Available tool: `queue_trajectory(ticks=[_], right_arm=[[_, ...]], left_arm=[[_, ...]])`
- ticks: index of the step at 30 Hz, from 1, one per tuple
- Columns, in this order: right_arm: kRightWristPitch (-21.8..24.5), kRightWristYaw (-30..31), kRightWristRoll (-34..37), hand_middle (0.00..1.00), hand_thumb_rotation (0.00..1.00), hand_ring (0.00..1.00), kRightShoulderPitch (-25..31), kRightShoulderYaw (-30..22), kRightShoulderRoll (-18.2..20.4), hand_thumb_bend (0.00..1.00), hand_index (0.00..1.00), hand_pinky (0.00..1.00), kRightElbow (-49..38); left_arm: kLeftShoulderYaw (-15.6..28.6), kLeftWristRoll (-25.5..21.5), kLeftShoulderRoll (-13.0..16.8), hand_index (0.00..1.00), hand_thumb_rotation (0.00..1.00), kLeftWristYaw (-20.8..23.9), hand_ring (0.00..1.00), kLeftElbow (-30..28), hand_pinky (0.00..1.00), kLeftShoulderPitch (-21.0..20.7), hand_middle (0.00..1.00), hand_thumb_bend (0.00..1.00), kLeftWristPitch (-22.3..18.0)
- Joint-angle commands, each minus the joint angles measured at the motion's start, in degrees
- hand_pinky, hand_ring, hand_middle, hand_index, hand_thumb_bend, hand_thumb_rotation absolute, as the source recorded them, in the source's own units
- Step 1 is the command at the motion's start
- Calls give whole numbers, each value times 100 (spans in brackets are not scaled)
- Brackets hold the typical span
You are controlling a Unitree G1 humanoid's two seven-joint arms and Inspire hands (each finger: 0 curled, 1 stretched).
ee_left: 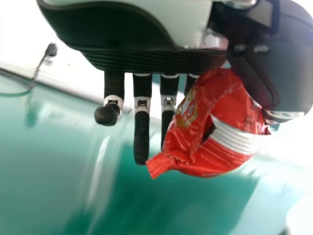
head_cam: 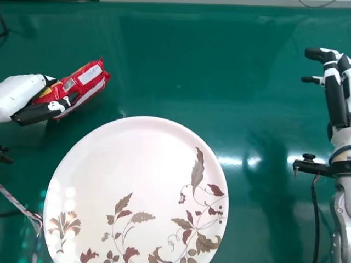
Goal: Pick up biscuit and place it in the plate
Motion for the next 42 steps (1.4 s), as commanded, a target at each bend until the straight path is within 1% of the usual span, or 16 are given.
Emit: queue_trajectory(ticks=[1,2,5,8,10,16,19,23,25,27,28,30,32,36,40,42], right_arm=[[0,30,-2,77,61,75,3,-31,-78,41,72,61,30],[19,41,10,77,62,76,-9,-26,-78,42,72,61,25],[23,68,27,78,63,75,-43,-21,-84,44,72,61,41],[25,89,-17,77,63,75,-86,-11,-107,44,72,60,72],[54,93,-46,77,64,74,-106,0,-108,45,72,60,65],[166,66,-118,77,63,74,-131,42,-89,44,72,61,18],[276,33,-74,77,61,75,-134,49,0,45,72,61,-61],[366,45,-52,77,61,74,-114,62,33,46,72,61,-158],[332,46,-70,76,61,73,-103,67,32,45,72,60,-177],[354,49,-78,76,60,73,-93,66,27,44,71,60,-207],[374,56,-70,76,61,74,-88,61,26,44,71,61,-221],[429,62,-63,77,61,75,-75,55,30,43,71,62,-258],[426,61,-69,78,61,75,-50,50,28,43,72,61,-282],[442,52,-87,78,61,75,-24,37,24,42,72,61,-306],[466,81,-43,78,62,76,-21,16,10,43,72,62,-302],[408,100,4,78,61,76,-25,0,7,43,72,62,-270]], left_arm=[[439,-161,-207,49,0,172,43,-582,6,290,47,49,37],[591,-201,-325,49,0,183,43,-872,6,431,47,49,72],[846,-301,-597,48,0,164,44,-1418,9,680,48,49,130],[981,-317,-817,48,0,129,44,-1820,10,830,48,49,100],[1046,-293,-944,48,0,151,44,-1996,10,894,47,49,-18],[1148,-196,-1313,50,0,266,43,-2354,11,1024,45,49,-663],[1041,-240,-1470,50,0,172,43,-2553,8,1150,45,49,-921],[753,-152,-1636,49,0,41,43,-2671,10,1323,45,49,-1257],[680,113,-1683,49,0,10,44,-2761,8,1421,46,49,-1349],[559,354,-1697,49,0,30,44,-2667,4,1442,46,49,-1646],[476,422,-1692,49,0,63,44,-2530,3,1424,46,49,-1885],[330,520,-1668,49,0,27,44,-2376,1,1498,46,49,-2144],[153,425,-1593,50,0,-155,42,-2306,1,1655,44,49,-2202],[-35,415,-1459,50,0,-449,43,-2243,0,1958,45,49,-2254],[-110,409,-1496,51,0,-604,40,-2279,4,2254,43,48,-2145],[-191,373,-1546,51,0,-615,39,-2223,7,2335,43,48,-2186]])
